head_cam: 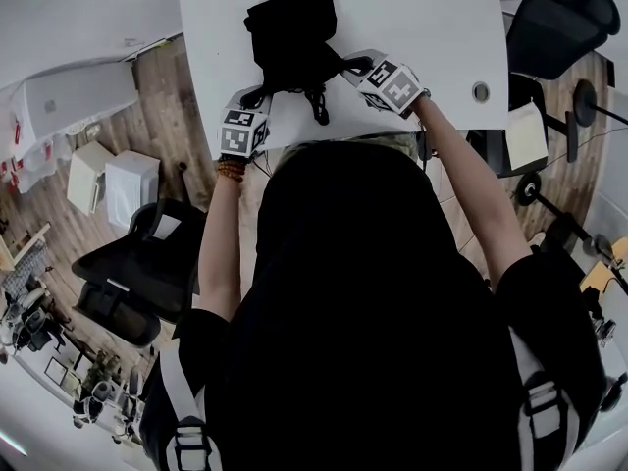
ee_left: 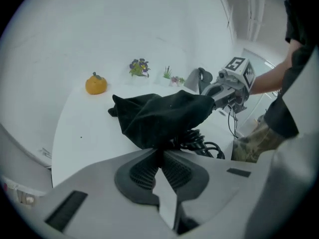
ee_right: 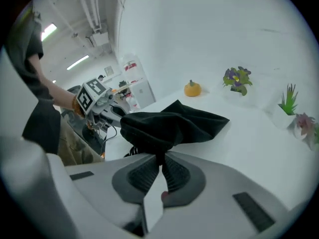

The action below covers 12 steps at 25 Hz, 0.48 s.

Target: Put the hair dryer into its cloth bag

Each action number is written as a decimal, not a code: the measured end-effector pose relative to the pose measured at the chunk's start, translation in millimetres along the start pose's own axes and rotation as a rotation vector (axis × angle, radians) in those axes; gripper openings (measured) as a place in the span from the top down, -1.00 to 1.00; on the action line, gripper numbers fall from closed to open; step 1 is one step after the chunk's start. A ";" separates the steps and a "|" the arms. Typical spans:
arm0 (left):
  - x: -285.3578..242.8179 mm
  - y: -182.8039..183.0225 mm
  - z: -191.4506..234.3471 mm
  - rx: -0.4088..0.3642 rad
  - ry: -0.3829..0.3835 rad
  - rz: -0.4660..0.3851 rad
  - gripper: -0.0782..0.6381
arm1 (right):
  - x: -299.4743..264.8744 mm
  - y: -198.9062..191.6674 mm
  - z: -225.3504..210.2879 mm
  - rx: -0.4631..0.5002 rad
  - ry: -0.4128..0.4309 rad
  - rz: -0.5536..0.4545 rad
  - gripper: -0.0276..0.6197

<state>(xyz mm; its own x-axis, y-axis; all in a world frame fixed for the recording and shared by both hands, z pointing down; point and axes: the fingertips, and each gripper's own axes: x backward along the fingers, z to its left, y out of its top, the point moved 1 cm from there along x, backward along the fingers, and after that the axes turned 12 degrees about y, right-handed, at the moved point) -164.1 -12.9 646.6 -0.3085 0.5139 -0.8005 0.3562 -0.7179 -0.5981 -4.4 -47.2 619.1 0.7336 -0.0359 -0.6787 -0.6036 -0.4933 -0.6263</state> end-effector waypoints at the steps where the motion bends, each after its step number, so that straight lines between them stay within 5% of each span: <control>1: 3.2 5.6 0.9 0.012 -0.001 -0.011 0.68 | 1.9 5.5 1.5 -0.007 0.013 -0.007 0.79; 5: 11.6 24.7 -2.1 -0.004 -0.013 -0.045 0.68 | 3.2 17.8 7.0 0.000 0.031 -0.018 0.80; 12: 33.2 64.6 17.9 0.213 -0.074 -0.138 0.68 | 21.8 39.4 -10.7 -0.173 0.023 -0.181 0.80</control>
<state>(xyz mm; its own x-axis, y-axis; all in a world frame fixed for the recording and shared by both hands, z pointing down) -167.1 -50.6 582.1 -0.4080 0.5834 -0.7023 0.1149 -0.7303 -0.6734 -8.8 -76.6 583.8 0.8330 0.0475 -0.5513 -0.4007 -0.6352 -0.6602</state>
